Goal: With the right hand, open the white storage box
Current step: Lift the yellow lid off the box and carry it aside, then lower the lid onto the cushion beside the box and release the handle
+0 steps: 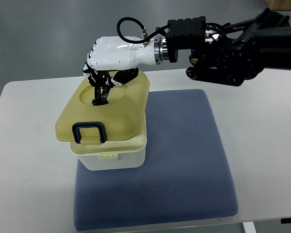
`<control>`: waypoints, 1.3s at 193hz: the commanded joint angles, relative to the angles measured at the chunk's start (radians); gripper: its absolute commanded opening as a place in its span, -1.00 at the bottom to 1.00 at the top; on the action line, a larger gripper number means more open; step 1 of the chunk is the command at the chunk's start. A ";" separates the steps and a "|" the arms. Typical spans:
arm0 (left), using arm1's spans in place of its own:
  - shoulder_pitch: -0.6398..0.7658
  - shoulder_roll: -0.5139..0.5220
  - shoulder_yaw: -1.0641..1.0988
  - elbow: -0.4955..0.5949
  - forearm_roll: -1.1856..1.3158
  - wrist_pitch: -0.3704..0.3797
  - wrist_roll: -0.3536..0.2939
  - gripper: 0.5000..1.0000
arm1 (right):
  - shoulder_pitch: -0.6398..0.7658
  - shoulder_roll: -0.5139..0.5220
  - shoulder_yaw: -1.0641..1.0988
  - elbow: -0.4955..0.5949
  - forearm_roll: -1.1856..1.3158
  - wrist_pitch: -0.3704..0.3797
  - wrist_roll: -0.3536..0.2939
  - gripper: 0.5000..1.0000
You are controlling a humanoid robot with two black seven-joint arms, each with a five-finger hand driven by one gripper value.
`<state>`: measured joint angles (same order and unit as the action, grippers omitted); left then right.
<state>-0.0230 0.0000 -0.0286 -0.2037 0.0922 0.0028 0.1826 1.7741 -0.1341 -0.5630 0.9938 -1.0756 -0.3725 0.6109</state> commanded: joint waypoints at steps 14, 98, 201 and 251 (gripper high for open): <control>0.000 0.000 -0.002 0.004 0.000 0.000 0.000 1.00 | 0.047 -0.091 -0.001 0.078 -0.003 0.007 0.000 -1.00; 0.000 0.000 0.003 -0.002 0.000 -0.001 0.000 1.00 | 0.036 -0.456 -0.077 0.158 -0.132 0.020 0.000 -1.00; 0.000 0.000 0.009 -0.011 0.001 -0.001 0.000 1.00 | -0.236 -0.605 -0.126 0.138 -0.175 -0.059 0.000 -1.00; 0.000 0.000 0.009 -0.010 0.001 -0.001 0.000 1.00 | -0.309 -0.544 -0.126 0.143 -0.185 -0.115 0.000 -1.00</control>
<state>-0.0232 0.0000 -0.0201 -0.2137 0.0937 0.0015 0.1825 1.4943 -0.7025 -0.6887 1.1368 -1.2613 -0.4727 0.6108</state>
